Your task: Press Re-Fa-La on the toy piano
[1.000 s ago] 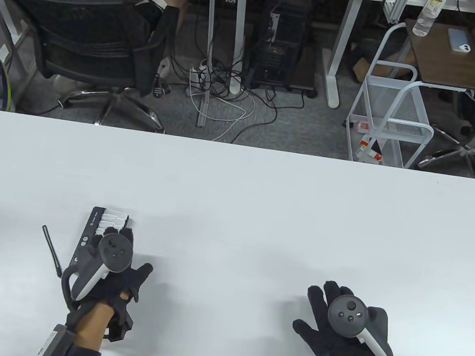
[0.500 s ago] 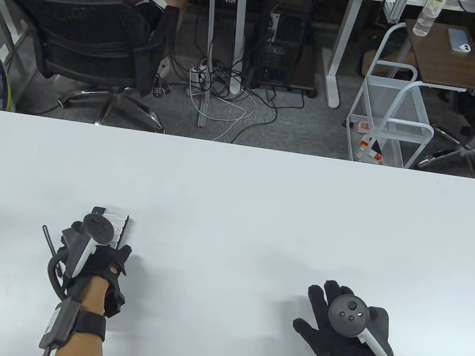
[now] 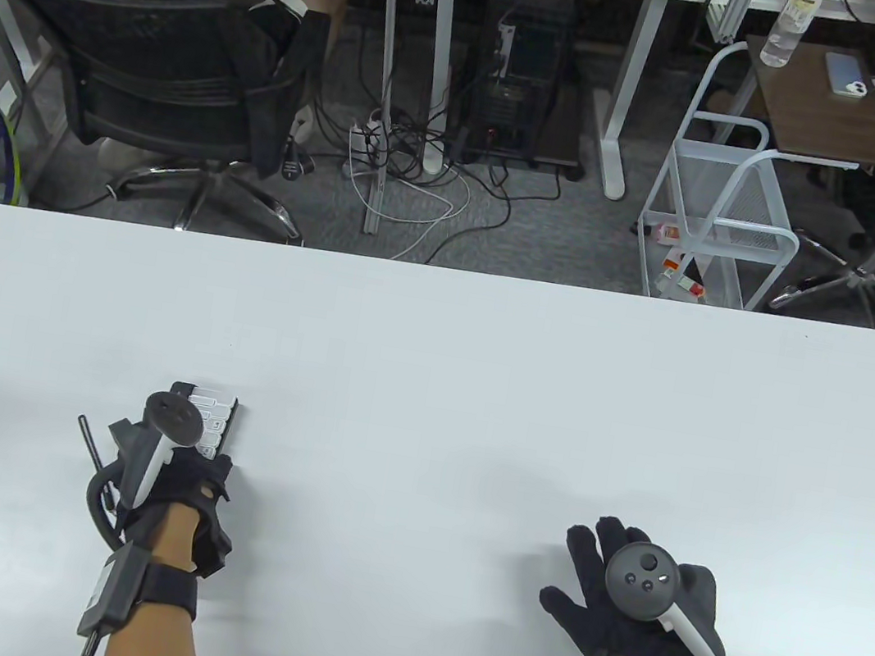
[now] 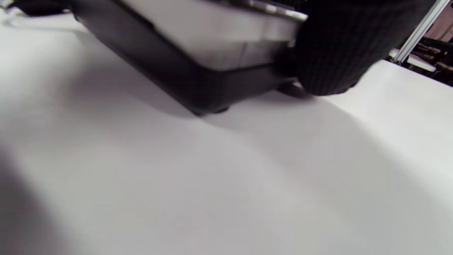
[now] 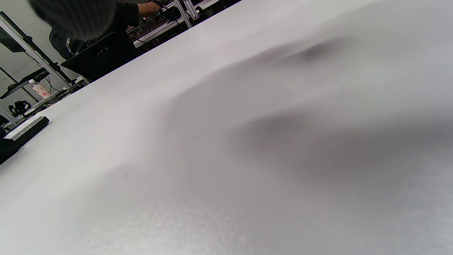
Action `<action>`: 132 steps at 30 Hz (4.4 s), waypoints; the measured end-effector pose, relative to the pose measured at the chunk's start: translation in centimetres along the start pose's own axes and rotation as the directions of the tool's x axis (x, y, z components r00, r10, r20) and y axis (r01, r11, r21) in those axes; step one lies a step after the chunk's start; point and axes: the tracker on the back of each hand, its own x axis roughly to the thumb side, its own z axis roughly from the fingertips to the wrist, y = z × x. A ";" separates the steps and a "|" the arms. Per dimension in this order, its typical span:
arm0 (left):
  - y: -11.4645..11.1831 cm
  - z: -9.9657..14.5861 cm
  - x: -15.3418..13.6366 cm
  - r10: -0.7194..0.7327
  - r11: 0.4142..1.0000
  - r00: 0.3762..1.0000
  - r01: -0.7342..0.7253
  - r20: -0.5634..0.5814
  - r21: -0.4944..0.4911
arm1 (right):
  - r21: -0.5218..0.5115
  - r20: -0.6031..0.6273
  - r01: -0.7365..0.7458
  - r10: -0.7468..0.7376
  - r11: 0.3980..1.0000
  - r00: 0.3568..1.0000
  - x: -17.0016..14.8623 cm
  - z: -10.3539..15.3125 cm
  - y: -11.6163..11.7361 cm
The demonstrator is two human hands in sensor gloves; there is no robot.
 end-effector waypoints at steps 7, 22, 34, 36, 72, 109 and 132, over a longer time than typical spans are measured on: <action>0.9 1.1 0.6 0.013 1.000 0.997 -0.014 0.082 0.009 | 0.000 -0.001 0.004 -0.004 1.000 1.000 0.0 0.0 -0.1; 3.6 5.8 4.4 0.037 0.997 0.905 -0.001 0.423 -0.083 | -0.002 -0.003 0.009 -0.009 1.000 1.000 -0.1 0.1 -0.2; 0.8 9.5 8.4 0.020 0.968 0.774 0.144 0.632 -0.207 | -0.002 -0.009 0.013 -0.013 1.000 1.000 -0.1 0.2 -0.3; 0.1 9.9 9.0 0.009 0.961 0.757 0.173 0.653 -0.215 | -0.002 -0.009 0.014 -0.014 1.000 1.000 -0.1 0.2 -0.3; -8.8 13.7 13.7 -0.007 0.828 0.570 0.464 0.822 -0.315 | 0.007 -0.011 0.016 -0.016 1.000 1.000 -0.1 0.2 -0.3; -4.2 13.6 9.0 0.045 0.975 0.691 0.127 0.722 -0.182 | 0.001 -0.008 0.024 -0.024 1.000 1.000 -0.3 0.3 -0.3; -6.1 12.6 9.0 -0.136 0.952 0.711 0.287 0.690 -0.109 | 0.005 -0.010 0.027 -0.027 1.000 1.000 -0.3 0.4 -0.4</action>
